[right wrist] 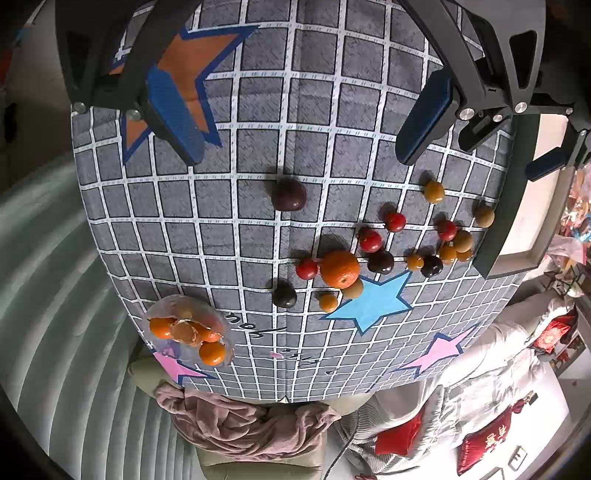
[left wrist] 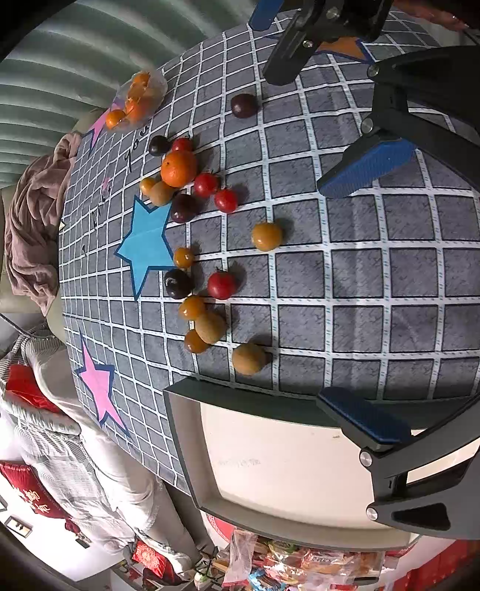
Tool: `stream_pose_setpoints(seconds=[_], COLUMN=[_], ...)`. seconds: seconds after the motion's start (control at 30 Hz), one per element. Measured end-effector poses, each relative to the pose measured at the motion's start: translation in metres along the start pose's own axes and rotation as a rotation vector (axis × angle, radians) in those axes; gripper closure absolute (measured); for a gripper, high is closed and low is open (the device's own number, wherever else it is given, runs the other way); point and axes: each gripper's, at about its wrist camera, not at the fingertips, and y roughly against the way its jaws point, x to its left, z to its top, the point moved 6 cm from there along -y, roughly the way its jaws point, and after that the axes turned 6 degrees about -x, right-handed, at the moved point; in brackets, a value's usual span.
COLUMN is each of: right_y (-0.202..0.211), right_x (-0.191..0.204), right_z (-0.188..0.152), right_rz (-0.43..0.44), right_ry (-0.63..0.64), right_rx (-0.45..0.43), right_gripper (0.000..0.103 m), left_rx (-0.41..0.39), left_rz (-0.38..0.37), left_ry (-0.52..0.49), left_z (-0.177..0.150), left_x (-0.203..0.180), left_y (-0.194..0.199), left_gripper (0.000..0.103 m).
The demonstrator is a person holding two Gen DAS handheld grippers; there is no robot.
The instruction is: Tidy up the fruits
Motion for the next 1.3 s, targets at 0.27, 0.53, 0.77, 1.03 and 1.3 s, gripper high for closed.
stream_pose_setpoints(seconds=[0.27, 0.53, 0.77, 1.03, 1.3], right_y=[-0.008, -0.014, -0.016, -0.022, -0.032], right_x=[-0.011, -0.014, -0.015, -0.025, -0.031], right_z=[0.000, -0.003, -0.004, -0.010, -0.012], right_rz=[-0.006, 0.000, 0.002, -0.004, 0.005], right_ry=[-0.015, -0.025, -0.024, -0.036, -0.030], right_rx=[0.012, 0.022, 0.022, 0.037, 0.042], right_gripper=[0.000, 0.000, 0.000, 0.000, 0.000], left_rx=[0.031, 0.045, 0.060, 0.049, 0.065], left_rz=[0.003, 0.024, 0.044, 0.037, 0.019], left_ry=[0.008, -0.009, -0.003, -0.012, -0.026], left_z=[0.002, -0.002, -0.003, -0.003, 0.004], left_x=[-0.003, -0.008, -0.004, -0.007, -0.026], left_y=[-0.015, -0.022, -0.029, -0.030, -0.046], left_gripper=[0.000, 0.000, 0.000, 0.000, 0.000])
